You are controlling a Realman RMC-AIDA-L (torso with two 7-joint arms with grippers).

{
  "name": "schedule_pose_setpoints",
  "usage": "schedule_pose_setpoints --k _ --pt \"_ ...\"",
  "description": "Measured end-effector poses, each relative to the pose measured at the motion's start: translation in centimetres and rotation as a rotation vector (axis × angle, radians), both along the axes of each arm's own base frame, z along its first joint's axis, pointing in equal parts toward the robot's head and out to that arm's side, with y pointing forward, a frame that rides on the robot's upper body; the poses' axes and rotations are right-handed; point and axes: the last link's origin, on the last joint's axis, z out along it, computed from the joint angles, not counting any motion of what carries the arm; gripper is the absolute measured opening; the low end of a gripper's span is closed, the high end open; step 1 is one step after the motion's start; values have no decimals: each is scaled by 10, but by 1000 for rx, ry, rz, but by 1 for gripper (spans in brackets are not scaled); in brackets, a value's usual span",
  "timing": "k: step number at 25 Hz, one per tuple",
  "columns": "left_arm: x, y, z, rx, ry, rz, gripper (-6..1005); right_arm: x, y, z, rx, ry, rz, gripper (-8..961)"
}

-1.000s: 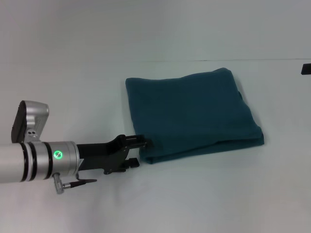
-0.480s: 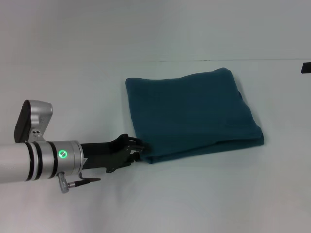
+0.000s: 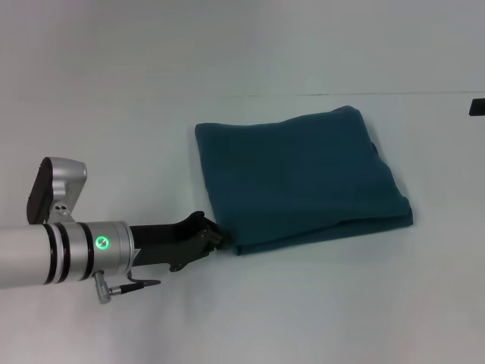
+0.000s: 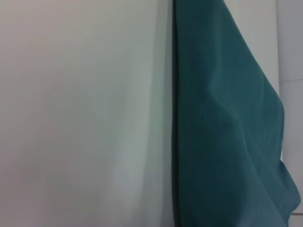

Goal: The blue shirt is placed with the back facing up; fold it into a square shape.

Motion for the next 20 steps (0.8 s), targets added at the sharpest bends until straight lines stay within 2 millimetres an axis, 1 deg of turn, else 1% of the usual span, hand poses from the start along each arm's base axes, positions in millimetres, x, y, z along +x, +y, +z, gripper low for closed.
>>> schedule_pose_setpoints --k 5,7,10,13,16,20 --pt "2 -6 0 -29 -17 -27 21 0 0 0 -1 2 -3 742" --pt "-1 -13 3 -52 -37 -37 31 1 -1 0 -3 4 -8 742" --pt "-11 -26 12 -66 -65 -28 47 4 -4 0 -1 6 -17 742" --pt "-20 -35 22 -69 -76 -12 63 7 -5 0 2 14 -25 743" --pt "-29 -37 29 -62 -66 4 79 8 -5 -2 2 16 -28 743" --pt "-33 -33 35 -50 -33 2 99 5 -3 -4 -7 11 -15 743"
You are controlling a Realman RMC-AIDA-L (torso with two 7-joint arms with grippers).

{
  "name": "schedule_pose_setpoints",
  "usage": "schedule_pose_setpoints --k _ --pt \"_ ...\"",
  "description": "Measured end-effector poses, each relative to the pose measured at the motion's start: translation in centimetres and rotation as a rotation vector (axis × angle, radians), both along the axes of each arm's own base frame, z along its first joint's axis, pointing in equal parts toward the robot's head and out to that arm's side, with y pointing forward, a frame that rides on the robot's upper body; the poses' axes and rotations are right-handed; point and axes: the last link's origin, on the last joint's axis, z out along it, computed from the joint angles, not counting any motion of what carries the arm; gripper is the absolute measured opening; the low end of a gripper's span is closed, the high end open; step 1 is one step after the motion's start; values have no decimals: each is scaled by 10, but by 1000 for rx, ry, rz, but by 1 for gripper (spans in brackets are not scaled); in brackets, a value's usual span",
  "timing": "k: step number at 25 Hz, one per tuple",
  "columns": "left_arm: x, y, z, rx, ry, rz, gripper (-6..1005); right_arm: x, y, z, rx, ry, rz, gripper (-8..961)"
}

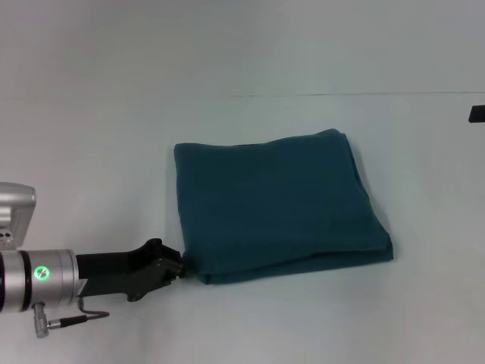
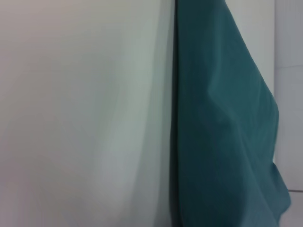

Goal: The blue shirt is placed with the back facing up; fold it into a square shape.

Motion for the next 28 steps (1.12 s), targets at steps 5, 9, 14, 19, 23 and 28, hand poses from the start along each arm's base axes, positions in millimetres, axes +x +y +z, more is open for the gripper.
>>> schedule_pose_setpoints --k 5,9,14,19,23,28 --pt "-5 3 4 19 17 7 126 -2 1 -1 -6 0 9 744" --pt "-6 0 8 30 2 -11 146 -1 0 -1 -3 1 7 744" --pt "-10 -5 14 24 4 -33 173 -1 0 -1 -8 0 9 744" --pt "-33 -8 51 132 76 -43 199 0 -1 0 -13 -30 41 745" --pt "-24 -14 83 303 65 -329 322 -5 -4 -9 -109 -127 139 745" --pt "12 -19 87 249 21 -731 639 -34 -25 -43 -317 -260 593 746"
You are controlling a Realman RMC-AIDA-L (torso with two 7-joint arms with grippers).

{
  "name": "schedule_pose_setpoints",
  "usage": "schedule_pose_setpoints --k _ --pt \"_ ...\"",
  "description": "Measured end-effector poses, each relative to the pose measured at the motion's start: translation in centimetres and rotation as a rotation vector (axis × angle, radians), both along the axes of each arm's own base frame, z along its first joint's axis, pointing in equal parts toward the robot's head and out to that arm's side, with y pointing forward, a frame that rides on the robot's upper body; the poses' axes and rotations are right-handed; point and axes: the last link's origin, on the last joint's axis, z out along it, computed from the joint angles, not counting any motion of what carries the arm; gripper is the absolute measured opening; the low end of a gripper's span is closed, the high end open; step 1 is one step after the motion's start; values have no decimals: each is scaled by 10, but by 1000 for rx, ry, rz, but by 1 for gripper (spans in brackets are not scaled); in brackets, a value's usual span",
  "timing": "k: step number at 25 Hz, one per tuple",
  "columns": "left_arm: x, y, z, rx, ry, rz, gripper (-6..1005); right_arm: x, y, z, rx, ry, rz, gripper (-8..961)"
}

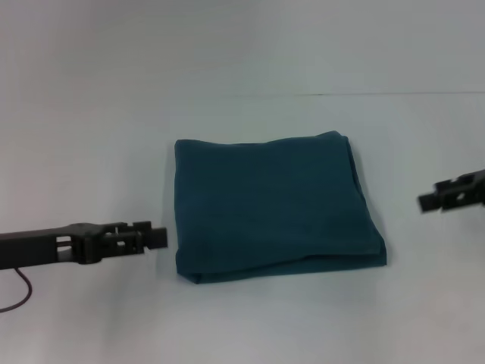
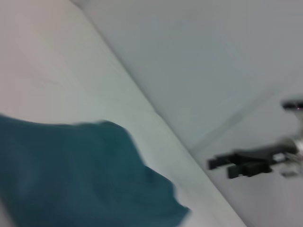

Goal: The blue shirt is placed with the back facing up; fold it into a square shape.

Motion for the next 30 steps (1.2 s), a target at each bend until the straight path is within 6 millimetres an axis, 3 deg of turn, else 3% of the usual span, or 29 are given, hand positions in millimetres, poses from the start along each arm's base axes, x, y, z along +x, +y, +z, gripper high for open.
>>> schedule_pose_setpoints --k 2,5,9,13,18,30 --pt "9 4 -2 -44 25 -56 729 -12 -9 -18 -33 4 146 746" --pt "21 11 -7 -94 62 -111 865 -30 -14 -48 -35 57 220 746" --pt "34 17 -15 -151 103 -169 882 -47 -27 -82 -146 105 261 736" --pt "37 22 -18 -197 150 -159 898 -47 -46 -108 -299 125 305 699" --pt "36 21 -23 -228 176 -164 910 -39 -53 -113 -326 145 300 699" --pt "44 14 -54 -244 222 -263 909 -38 -46 -107 -264 164 283 698"
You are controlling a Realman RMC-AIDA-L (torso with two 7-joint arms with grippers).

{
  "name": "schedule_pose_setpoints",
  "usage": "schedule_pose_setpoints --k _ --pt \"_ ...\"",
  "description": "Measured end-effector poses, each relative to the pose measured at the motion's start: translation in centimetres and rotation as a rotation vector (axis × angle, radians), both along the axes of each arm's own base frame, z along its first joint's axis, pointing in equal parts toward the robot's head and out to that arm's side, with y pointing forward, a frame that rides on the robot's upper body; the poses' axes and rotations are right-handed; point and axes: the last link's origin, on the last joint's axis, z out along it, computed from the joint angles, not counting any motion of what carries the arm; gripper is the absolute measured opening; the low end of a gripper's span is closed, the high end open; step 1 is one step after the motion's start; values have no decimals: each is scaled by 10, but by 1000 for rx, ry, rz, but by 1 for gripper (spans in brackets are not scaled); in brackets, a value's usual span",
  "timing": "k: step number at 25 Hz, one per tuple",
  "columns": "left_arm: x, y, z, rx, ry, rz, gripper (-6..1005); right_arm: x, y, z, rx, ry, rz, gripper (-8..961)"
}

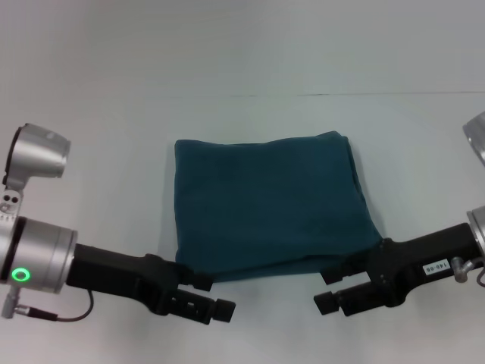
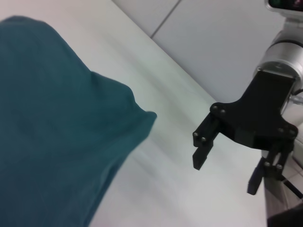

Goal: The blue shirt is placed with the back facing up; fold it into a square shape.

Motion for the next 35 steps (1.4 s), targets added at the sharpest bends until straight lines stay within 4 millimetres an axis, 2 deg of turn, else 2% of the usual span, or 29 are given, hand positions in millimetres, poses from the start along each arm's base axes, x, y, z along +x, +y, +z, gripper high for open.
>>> schedule_pose_setpoints --k 7,19,26,35 --pt "4 5 -8 32 5 -6 910 -1 4 2 34 2 24 699" --pt "5 13 -10 83 11 -5 909 -3 10 6 83 30 32 698" --pt "5 13 -12 146 18 -144 910 -2 9 6 77 28 28 699" --pt "9 10 -9 120 9 -169 908 -2 10 7 76 25 24 699"
